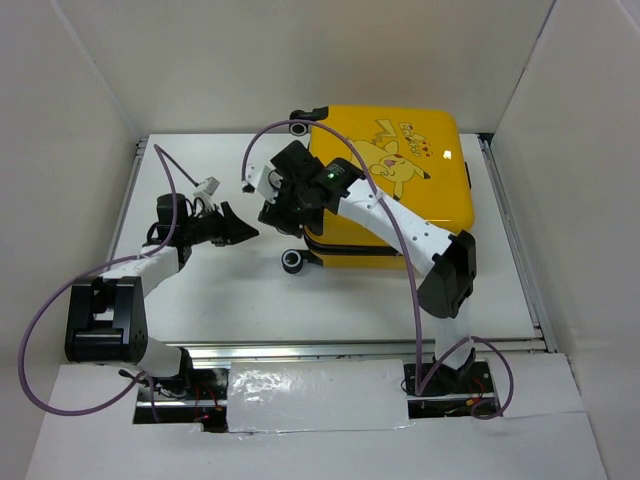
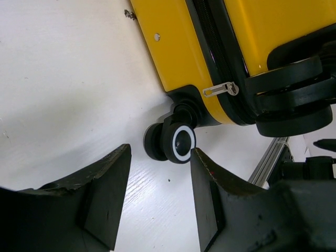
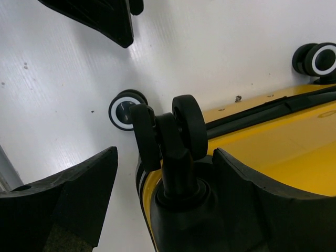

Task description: Pack the luggage

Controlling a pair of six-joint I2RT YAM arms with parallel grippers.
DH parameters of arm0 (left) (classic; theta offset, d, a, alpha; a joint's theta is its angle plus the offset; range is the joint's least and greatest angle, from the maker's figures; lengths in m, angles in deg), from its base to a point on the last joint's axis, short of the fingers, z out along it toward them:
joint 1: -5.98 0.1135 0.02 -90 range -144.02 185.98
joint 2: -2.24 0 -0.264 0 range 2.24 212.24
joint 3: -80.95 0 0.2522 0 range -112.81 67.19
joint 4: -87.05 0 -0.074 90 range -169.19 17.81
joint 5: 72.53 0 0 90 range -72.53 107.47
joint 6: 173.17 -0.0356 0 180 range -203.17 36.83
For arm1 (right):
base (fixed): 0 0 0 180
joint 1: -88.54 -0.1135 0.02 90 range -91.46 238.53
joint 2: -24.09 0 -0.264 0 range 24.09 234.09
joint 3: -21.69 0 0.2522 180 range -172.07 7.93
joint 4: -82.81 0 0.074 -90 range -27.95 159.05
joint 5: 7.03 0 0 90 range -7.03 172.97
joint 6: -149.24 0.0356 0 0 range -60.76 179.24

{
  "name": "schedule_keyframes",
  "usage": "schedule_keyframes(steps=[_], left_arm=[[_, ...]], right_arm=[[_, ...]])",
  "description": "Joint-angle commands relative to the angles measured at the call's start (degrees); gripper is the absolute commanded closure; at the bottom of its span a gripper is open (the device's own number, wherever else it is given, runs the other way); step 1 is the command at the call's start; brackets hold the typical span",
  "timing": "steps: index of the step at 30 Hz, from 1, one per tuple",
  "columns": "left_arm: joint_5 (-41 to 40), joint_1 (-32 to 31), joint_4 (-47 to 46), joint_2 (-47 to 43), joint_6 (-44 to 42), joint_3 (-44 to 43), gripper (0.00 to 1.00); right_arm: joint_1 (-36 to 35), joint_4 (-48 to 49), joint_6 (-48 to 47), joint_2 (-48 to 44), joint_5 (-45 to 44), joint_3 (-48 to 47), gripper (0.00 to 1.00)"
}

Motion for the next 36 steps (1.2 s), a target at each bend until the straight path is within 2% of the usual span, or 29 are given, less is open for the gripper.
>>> schedule_keyframes(steps=[1, 7, 12, 15, 19, 20, 23, 29, 36], left_arm=[[2.34, 0.44, -3.74, -1.0, -2.11, 0.35, 0.4], [3.58, 0.61, -3.75, -0.21, -1.85, -0.18, 0.4], [4.1, 0.7, -4.71, -0.04, -1.93, -0.44, 0.4], [4.8, 0.7, -5.59, 0.75, -2.2, -1.14, 0.4], [5.85, 0.35, -11.37, 0.85, -1.41, 1.55, 0.41], [6.38, 0.0, -18.27, 0.84, -0.88, 3.06, 0.4], [9.19, -1.14, -23.51, 3.03, -1.49, 3.34, 0.4], [16.75, -6.41, -26.77, 10.76, -4.83, -0.7, 0.41], [18.17, -9.32, -32.4, 18.94, -3.25, -4.48, 0.4]], right_arm=[[0.72, -1.66, -1.72, 0.59, 1.4, -0.54, 0.21], [1.07, -1.14, -1.29, 2.53, 2.35, -0.89, 0.23], [1.33, -1.14, -0.85, 3.24, 2.97, -0.89, 0.32], [1.25, -0.52, 0.47, 3.06, 2.36, -0.98, 0.46], [0.98, 1.41, 1.61, 1.4, 0.43, -1.24, 0.99], [0.98, 1.5, 1.53, 1.04, -0.18, -1.5, 1.0], [1.07, 2.82, 1.44, -1.15, 0.59, -1.24, 1.0], [1.77, 3.43, 1.97, -3.09, 1.83, -2.47, 1.0], [2.83, 3.79, 2.49, -3.97, 2.27, -2.64, 1.0]])
